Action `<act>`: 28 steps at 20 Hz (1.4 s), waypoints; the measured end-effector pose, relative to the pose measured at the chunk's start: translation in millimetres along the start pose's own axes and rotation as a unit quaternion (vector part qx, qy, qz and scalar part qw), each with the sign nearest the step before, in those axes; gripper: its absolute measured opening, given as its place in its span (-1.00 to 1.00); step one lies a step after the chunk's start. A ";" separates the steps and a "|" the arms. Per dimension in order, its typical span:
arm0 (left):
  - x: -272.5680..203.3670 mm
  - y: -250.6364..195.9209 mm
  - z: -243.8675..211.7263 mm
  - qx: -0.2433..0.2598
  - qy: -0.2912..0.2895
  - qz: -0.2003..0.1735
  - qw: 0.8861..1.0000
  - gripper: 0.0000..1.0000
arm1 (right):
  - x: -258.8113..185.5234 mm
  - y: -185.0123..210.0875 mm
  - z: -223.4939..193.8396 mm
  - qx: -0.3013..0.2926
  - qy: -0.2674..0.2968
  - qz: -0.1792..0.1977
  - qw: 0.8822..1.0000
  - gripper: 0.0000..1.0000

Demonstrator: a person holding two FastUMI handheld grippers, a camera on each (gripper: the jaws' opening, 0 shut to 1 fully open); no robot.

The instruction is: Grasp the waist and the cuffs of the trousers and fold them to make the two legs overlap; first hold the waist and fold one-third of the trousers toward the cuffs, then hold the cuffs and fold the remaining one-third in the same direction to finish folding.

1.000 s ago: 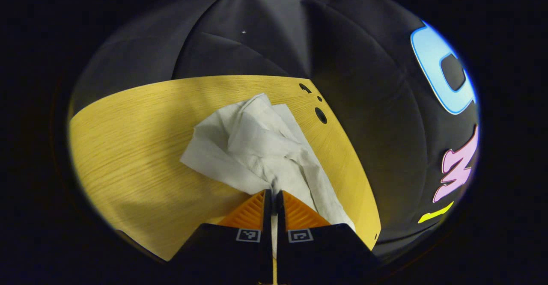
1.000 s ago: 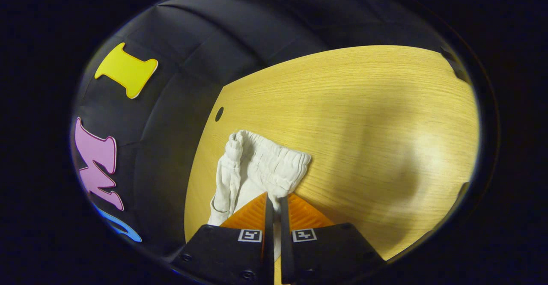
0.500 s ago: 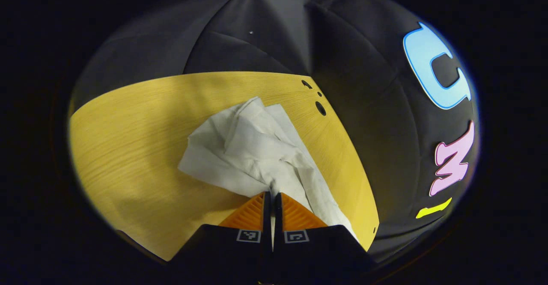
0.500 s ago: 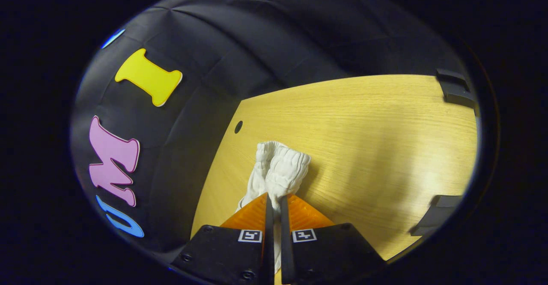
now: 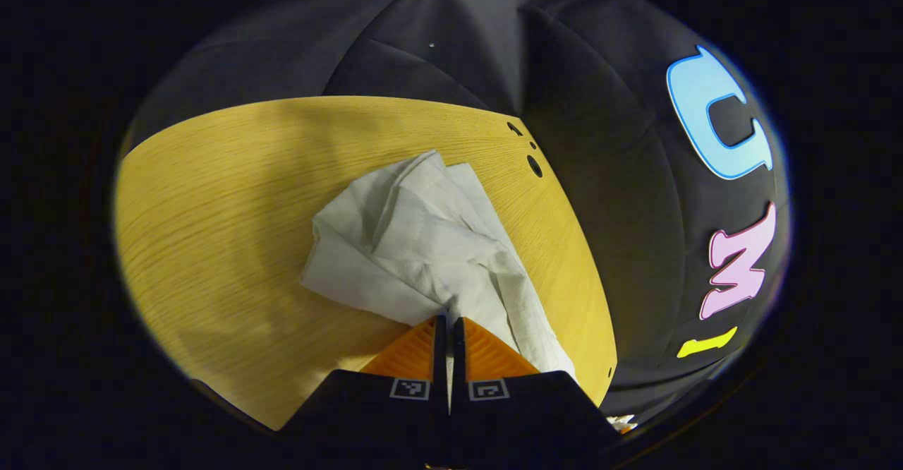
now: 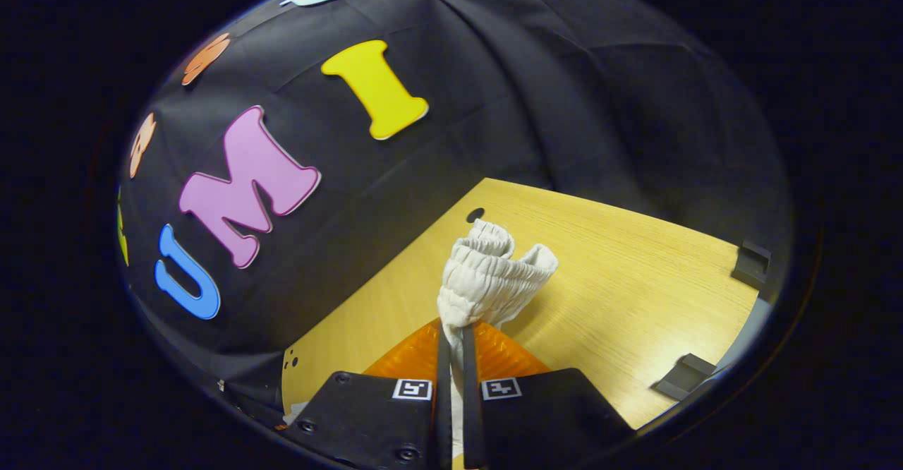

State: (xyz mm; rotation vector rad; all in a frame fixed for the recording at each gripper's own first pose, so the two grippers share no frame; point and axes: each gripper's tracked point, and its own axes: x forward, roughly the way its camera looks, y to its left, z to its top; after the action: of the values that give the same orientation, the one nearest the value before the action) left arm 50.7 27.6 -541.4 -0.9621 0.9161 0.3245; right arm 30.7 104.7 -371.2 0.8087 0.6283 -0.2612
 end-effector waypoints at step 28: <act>-2.1 0.8 1.2 -0.045 -0.003 -0.034 0.998 -0.87 | -22.7 201.3 -332.4 -0.243 0.346 0.183 0.887 -0.06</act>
State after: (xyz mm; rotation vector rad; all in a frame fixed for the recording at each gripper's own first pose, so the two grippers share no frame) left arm 49.6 29.4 -539.8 -1.0720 0.8669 0.3128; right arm -37.5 485.8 -411.9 0.4980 1.1339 0.5497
